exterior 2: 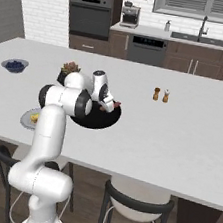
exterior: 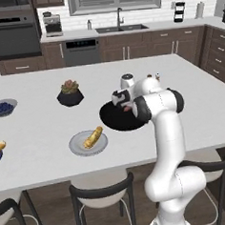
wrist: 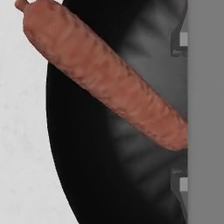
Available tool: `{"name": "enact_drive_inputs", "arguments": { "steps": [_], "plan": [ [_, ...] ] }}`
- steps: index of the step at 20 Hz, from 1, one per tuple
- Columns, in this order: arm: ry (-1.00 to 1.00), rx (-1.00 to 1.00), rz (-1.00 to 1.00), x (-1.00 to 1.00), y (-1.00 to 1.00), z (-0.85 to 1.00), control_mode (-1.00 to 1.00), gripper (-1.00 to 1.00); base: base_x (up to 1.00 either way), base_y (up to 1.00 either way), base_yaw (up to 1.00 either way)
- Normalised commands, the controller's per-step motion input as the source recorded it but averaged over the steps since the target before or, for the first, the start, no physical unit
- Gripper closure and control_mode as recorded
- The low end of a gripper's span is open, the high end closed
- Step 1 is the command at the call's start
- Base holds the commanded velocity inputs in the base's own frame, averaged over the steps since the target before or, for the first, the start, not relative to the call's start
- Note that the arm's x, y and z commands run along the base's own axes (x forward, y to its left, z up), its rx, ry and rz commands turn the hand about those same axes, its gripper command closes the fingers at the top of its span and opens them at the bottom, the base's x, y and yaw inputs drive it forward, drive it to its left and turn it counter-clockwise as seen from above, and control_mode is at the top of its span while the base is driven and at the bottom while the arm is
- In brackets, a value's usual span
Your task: Place one bun and one sausage from the bowl on each plate.
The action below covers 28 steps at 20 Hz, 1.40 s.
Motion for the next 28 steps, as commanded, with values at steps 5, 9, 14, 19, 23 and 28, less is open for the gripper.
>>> {"name": "enact_drive_inputs", "arguments": {
  "steps": [5,9,14,19,23,28],
  "plan": [
    [0.03,-0.03,0.00,0.47,0.00,-0.29,-1.00,-1.00,0.00,0.00,0.00],
    [0.06,-0.04,0.00,0.13,0.00,-0.25,-1.00,1.00,0.00,0.00,0.00],
    [0.06,-0.01,-0.02,-0.56,-0.12,-0.28,-1.00,1.00,0.00,0.00,0.00],
    [0.00,0.02,-0.07,-1.00,-0.12,-0.13,-1.00,1.00,0.00,0.00,0.00],
    [-0.18,0.08,-0.08,-1.00,0.17,0.51,-1.00,1.00,0.00,0.00,0.00],
    [-0.28,0.02,-0.02,-0.90,0.85,1.00,-1.00,1.00,0.00,0.00,0.00]
  ]
}}
